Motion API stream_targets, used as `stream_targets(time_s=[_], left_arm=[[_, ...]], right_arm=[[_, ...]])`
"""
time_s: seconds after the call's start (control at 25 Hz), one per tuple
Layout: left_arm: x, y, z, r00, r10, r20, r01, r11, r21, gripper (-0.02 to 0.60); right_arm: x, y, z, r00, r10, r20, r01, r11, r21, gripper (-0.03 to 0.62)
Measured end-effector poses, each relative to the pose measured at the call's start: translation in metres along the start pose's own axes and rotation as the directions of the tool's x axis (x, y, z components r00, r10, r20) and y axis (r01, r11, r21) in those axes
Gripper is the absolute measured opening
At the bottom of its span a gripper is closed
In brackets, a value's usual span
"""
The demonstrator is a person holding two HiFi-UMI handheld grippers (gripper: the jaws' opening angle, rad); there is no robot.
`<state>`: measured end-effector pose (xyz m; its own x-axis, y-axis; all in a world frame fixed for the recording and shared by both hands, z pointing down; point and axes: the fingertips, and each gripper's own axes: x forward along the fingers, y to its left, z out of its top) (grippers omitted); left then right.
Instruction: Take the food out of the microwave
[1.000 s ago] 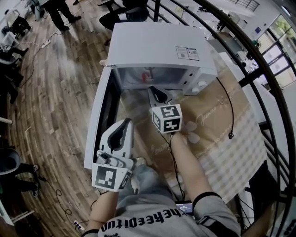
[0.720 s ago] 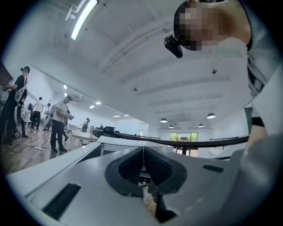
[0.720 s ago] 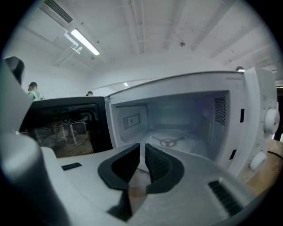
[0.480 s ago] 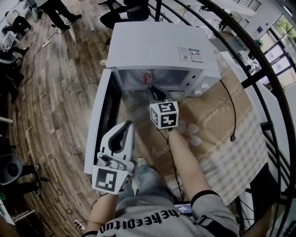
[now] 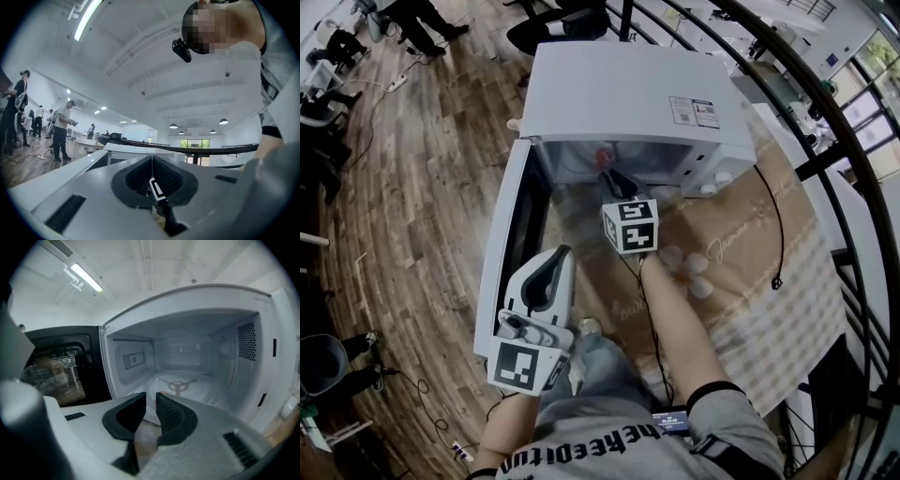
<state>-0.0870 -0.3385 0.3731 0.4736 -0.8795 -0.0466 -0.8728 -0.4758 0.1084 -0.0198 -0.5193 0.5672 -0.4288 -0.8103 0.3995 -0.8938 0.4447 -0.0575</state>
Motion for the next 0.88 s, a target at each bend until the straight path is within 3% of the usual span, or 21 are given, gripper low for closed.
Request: stream_targets(time_s=[0.64, 0.88], left_arm=[[0.006, 0.01, -0.002, 1.0, -0.011, -0.013, 0.011, 1.0, 0.001, 0.011], [0.001, 0.01, -0.016, 0.997, -0.029, -0.068, 0.028, 0.999, -0.019, 0.011]], right_arm=[[0.035, -0.009, -0.013, 0.995, -0.052, -0.089, 0.052, 0.999, -0.004, 0.086], [0.042, -0.01, -0.019, 0.992, -0.057, -0.117, 0.057, 0.998, -0.004, 0.092]])
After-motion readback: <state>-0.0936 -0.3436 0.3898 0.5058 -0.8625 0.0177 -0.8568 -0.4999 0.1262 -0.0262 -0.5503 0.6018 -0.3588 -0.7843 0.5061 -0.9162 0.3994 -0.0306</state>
